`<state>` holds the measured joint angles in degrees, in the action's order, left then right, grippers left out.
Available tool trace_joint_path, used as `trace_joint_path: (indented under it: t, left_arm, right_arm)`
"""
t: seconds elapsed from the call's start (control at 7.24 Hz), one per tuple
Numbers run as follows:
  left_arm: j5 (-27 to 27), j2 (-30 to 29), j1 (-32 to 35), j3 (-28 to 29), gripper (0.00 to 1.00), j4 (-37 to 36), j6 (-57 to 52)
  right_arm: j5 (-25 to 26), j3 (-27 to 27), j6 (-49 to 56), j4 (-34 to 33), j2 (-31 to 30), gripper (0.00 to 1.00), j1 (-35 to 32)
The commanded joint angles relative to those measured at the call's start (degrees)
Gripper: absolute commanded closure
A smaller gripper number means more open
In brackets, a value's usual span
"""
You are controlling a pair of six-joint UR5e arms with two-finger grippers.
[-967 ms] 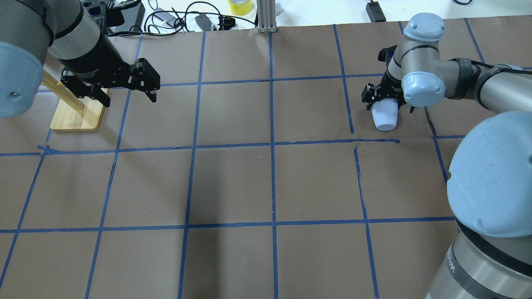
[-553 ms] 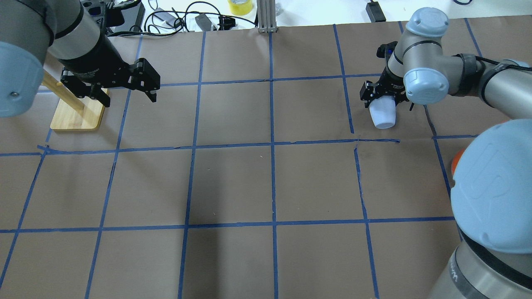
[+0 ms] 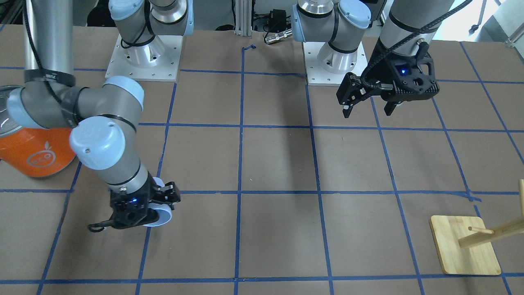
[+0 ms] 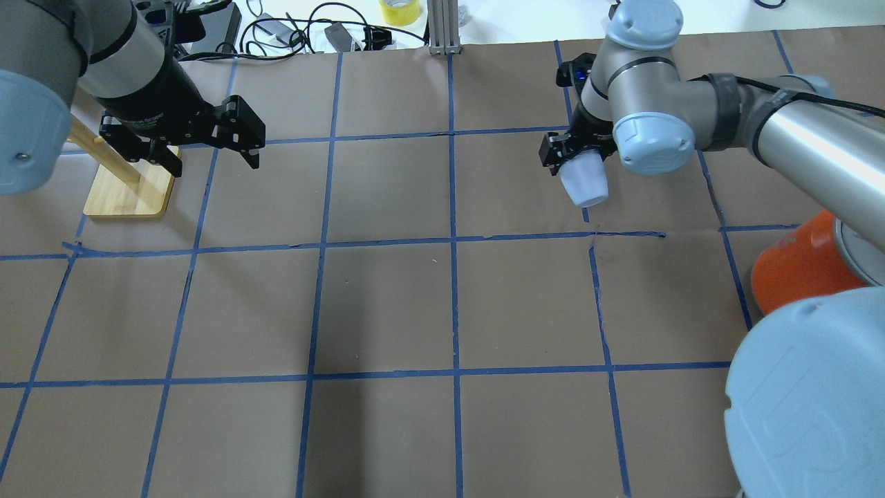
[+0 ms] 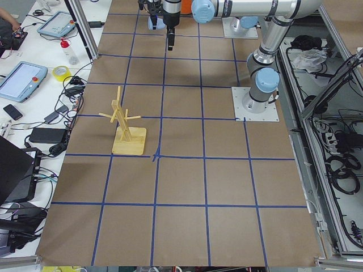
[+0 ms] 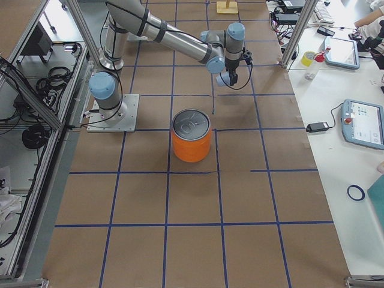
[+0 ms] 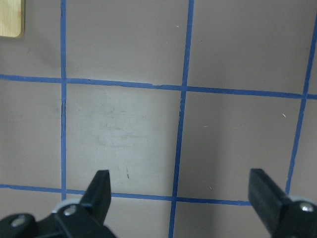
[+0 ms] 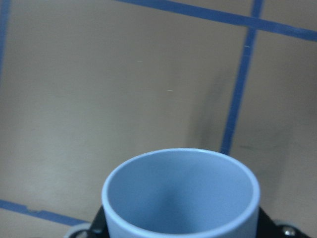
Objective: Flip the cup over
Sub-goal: 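Lift the white cup and carry it toward the left arm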
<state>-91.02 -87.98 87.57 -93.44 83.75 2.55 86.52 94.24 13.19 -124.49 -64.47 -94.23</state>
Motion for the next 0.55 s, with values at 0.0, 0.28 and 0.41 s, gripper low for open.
trace_joint_path:
  t: [0.0,0.28,0.41]
  left_arm:
    - [-0.03,0.00,-0.21,0.01,0.00,-0.07,0.00]
    - [-0.03,0.00,-0.38,0.09,0.00,0.01,0.00]
    - [-0.12,0.08,-0.47,0.36,0.00,0.19,0.00]
  right_arm:
    - [-3.00,-0.11,12.76,-1.45,0.13,1.00,-9.10]
    - [-2.50,-0.28,29.81,-1.98,0.04,1.00,-13.07]
    - [-2.93,-0.55,39.62,-2.16,0.39,1.00,-13.52]
